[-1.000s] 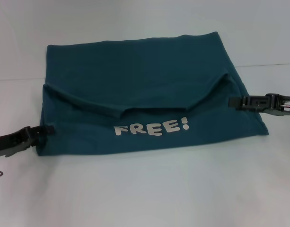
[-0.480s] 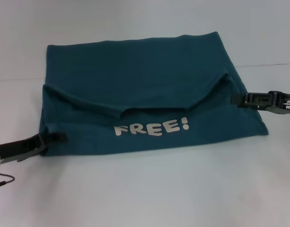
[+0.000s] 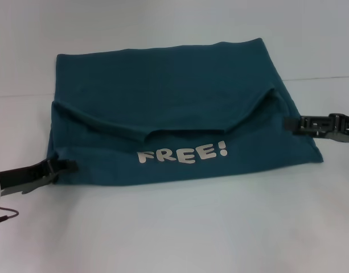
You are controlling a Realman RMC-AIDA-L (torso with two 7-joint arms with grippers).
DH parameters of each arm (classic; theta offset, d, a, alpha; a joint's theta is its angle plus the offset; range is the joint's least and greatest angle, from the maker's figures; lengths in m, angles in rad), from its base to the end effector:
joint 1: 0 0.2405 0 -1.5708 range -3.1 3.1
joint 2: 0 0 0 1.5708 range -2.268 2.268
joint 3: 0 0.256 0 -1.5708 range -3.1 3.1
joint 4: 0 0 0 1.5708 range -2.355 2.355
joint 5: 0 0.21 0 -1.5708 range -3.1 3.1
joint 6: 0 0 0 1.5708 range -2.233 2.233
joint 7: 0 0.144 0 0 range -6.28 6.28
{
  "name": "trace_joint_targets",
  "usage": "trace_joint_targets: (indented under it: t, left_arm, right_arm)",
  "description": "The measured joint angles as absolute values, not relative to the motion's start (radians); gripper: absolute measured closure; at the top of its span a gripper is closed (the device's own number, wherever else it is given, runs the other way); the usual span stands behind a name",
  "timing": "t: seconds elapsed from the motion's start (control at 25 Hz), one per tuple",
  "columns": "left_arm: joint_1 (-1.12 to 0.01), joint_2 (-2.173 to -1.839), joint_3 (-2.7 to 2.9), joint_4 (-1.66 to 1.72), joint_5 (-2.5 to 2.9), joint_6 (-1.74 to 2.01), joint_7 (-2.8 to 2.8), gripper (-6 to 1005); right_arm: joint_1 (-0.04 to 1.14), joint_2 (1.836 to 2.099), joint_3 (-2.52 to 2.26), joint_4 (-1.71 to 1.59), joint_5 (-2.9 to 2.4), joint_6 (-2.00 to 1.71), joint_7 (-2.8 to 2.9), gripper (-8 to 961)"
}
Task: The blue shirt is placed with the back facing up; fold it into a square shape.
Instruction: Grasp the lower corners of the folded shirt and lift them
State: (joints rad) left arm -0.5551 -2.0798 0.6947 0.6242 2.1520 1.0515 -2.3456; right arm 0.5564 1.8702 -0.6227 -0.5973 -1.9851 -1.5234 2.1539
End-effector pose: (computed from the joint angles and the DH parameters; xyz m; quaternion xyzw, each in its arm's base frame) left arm -0.3171 0.3731 -0.0005 -0.6900 -0.6520 -0.2076 0.2359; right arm 0.2961 0.3610 0.0866 -0.7844 0.5453 0.2665 0.1280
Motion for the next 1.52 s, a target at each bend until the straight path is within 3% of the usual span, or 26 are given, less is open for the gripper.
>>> trace_joint_targets:
  t: [0.32, 0.52, 0.64, 0.84, 1.2, 1.52]
  left_arm:
    - [-0.57, -2.062, 0.691, 0.631, 2.152, 1.113, -2.35, 831]
    - [-0.583, -2.042, 0.69, 0.636, 2.152, 1.169, -2.384, 895]
    - [-0.588, -2.035, 0.69, 0.641, 2.152, 1.188, -2.397, 933]
    - [-0.596, -2.033, 0.694, 0.648, 2.152, 1.202, -2.403, 971]
    - [-0.6, -2.035, 0.694, 0.65, 2.146, 1.203, -2.405, 971]
    - [-0.6, -2.039, 0.693, 0.651, 2.143, 1.203, -2.405, 971]
  right_arm:
    - [0.591, 1.808, -0.63, -0.62, -2.142, -1.523, 2.3, 357]
    - [0.644, 1.778, -0.63, -0.7, -2.346, -1.51, 2.446, 358]
    - [0.668, 1.777, -0.631, -0.713, -2.435, -1.499, 2.48, 358]
    - [0.695, 1.8, -0.631, -0.703, -2.549, -1.424, 2.49, 359]
    - [0.688, 1.891, -0.647, -0.685, -2.559, -1.216, 2.388, 361]
    - [0.709, 1.914, -0.693, -0.624, -2.56, -1.11, 2.374, 362]
